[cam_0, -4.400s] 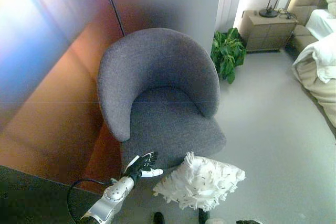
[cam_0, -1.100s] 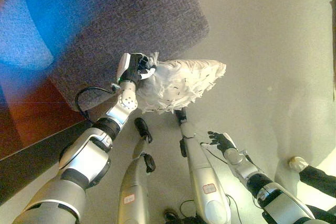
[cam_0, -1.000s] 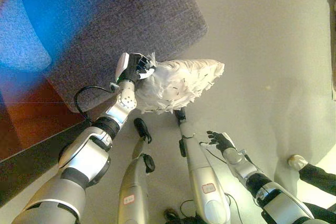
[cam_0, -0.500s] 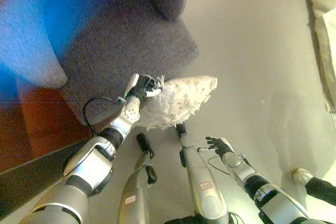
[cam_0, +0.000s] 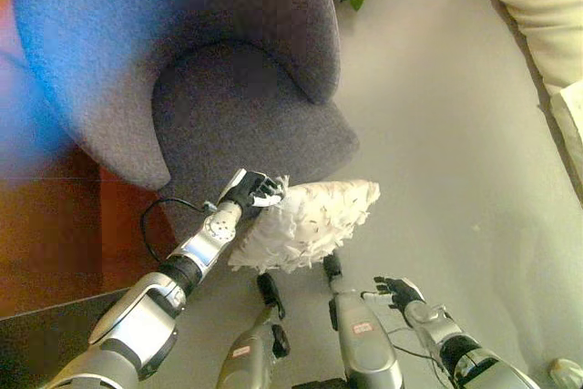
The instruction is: Pick up the pillow and put it on the sofa.
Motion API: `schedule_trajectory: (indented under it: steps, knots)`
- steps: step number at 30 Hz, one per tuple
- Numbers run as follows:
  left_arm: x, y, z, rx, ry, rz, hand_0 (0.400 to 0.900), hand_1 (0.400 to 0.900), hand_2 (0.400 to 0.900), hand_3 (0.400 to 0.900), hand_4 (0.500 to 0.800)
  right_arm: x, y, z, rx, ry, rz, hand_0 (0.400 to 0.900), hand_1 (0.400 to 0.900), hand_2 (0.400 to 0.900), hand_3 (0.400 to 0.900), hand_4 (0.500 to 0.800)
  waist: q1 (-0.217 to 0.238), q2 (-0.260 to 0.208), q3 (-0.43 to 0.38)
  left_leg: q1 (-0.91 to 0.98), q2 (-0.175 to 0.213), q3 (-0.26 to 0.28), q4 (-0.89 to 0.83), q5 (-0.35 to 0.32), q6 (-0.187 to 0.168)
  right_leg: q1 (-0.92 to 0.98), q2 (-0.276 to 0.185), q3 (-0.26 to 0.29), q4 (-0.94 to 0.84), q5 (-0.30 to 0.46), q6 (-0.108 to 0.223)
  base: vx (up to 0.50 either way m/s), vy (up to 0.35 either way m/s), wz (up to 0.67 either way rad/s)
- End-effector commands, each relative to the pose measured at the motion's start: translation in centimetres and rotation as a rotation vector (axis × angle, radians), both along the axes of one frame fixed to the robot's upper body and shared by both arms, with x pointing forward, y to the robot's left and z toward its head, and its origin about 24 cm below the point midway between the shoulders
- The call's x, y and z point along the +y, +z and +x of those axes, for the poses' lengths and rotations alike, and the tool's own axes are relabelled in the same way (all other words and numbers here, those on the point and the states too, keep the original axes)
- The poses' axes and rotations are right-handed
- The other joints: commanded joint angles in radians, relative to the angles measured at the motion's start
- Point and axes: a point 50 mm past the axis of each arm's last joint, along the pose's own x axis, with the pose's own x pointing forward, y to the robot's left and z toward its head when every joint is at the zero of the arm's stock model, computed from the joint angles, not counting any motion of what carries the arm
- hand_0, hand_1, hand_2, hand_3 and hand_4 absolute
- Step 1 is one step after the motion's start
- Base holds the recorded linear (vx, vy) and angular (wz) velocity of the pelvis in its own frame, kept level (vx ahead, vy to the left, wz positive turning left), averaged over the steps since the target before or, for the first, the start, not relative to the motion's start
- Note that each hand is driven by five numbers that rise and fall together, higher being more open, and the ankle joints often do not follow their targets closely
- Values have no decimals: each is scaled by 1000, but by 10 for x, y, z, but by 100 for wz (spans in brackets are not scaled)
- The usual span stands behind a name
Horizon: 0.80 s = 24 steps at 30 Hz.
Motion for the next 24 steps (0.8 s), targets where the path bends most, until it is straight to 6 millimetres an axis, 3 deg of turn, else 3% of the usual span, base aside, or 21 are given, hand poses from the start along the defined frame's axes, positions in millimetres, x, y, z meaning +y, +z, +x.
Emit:
schedule_trajectory:
  steps: [1,5,13,18,19,20,23,24]
  knots:
    - [4,76,20,-268,-25,-159,400,400,400,400,500,-20,-24,-60,181,11,-50,900,900,900,900,800,40,-22,-175,-22,18,-52,132,-136,-47,24,-36,-19,92,-147,52,124,30,10]
    - [3,93,19,-281,-79,-170,400,400,400,400,500,-21,-31,-78,251,12,-52,900,900,900,900,800,54,-17,-227,21,10,-65,116,-140,-45,81,-37,-32,68,-151,53,117,28,10]
    - [5,159,19,-369,-123,-211,400,400,400,400,500,-17,-39,-100,339,36,-49,900,900,900,900,800,85,-10,-329,82,1,-89,105,-154,-39,168,-35,-51,36,-164,53,128,3,5]
    - [27,208,19,-457,-61,-294,400,400,400,400,500,-20,-41,-111,379,34,-52,900,900,900,900,800,94,3,-369,112,-2,-99,84,-155,-40,206,-32,-59,17,-170,56,92,-2,5]
    - [27,208,19,-457,-61,-294,400,400,400,400,500,-20,-41,-111,379,34,-51,900,900,900,900,800,94,2,-369,112,-2,-99,83,-155,-40,207,-32,-59,16,-170,56,74,3,6]
    - [39,220,19,-472,-17,-351,400,400,400,400,500,-22,-42,-116,397,25,-52,900,900,900,900,800,99,8,-379,121,-4,-102,75,-154,-40,217,-31,-63,10,-172,56,71,1,6]
    - [58,227,20,-475,65,-445,400,400,400,400,500,-23,-44,-124,419,16,-53,900,900,900,900,800,101,16,-390,127,-7,-104,68,-154,-39,227,-30,-66,3,-174,57,59,1,3]
    - [74,225,21,-483,136,-494,400,400,400,400,500,-24,-44,-129,432,8,-51,900,900,900,900,800,103,18,-395,131,-8,-106,64,-154,-39,231,-28,-67,0,-174,56,49,-5,2]
